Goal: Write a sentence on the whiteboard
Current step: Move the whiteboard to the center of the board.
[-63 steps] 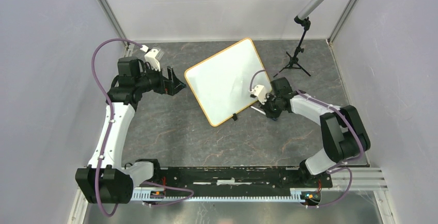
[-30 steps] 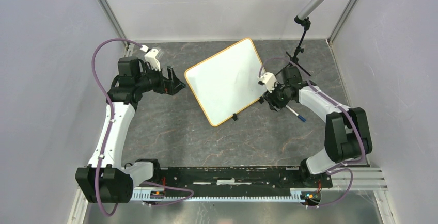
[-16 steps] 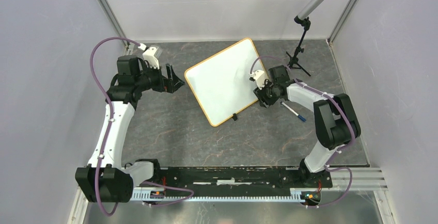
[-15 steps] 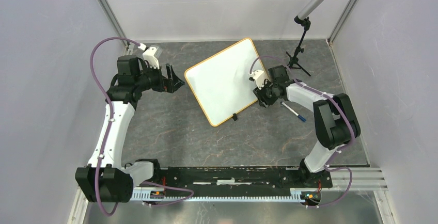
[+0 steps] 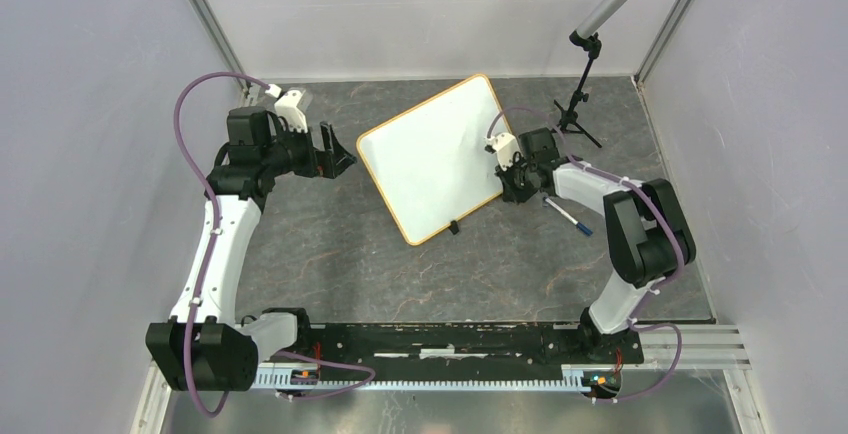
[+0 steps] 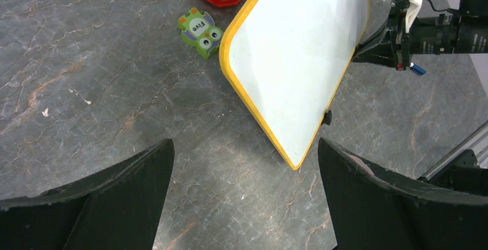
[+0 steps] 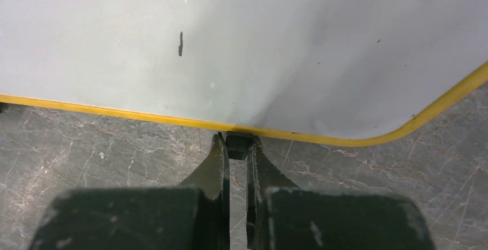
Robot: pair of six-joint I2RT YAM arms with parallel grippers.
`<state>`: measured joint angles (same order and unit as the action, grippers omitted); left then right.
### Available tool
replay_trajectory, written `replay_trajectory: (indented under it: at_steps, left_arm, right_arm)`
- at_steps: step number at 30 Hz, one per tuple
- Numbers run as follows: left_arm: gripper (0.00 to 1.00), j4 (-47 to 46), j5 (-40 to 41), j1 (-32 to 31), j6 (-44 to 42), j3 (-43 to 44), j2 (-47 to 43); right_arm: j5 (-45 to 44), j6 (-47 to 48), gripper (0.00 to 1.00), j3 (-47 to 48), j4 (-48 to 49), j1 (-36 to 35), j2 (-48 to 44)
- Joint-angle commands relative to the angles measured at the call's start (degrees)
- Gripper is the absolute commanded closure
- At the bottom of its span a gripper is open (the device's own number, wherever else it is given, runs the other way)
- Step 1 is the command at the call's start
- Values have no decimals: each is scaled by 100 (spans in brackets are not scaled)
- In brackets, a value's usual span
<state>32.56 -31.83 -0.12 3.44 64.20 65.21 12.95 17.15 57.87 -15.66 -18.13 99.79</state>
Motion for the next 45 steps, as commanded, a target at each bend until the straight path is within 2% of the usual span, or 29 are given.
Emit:
replay_trajectory:
  at_steps: [1,8,18,25,31,32,35,36,37,38,42,45]
  left_arm:
    - [0,-245,33,0,208,242,4]
    - [0,-346,37,3,314,195,-10]
    - [0,-390,216,-1,394,137,-116]
    - [0,-355,373,-1,420,154,-172]
    - [0,-338,432,3,403,154,-198]
    - [0,-338,437,-1,403,146,-197]
    - [0,-337,457,3,394,146,-188]
    - [0,-338,459,3,394,146,-185]
    - [0,-338,460,3,394,145,-181]
    - [0,-339,442,3,394,145,-172]
    - [0,-338,330,3,403,186,-115]
    - [0,-299,347,2,411,256,-68]
  right_arm:
    - [4,-42,100,-549,-193,-94,-483]
    - [-122,-455,100,-1406,-525,-200,-1273]
    - [-442,-1146,100,-2038,-1130,-713,-1976]
    - [-652,-1400,100,-1947,-1366,-1272,-2458]
    - [-670,-1550,99,-1832,-1675,-1326,-2402]
    - [-607,-1597,96,-1882,-1684,-1325,-2425]
    - [-538,-1654,80,-1935,-1673,-1333,-2565]
    - [-488,-1645,70,-1935,-1668,-1328,-2624]
    - [-435,-1616,54,-1927,-1669,-1327,-2704]
    - [-306,-1583,49,-1928,-1672,-1327,-2791]
    - [-241,-1410,37,-1788,-1772,-1325,-3127]
    - [-515,-1097,31,-1407,-2010,-1136,-3294]
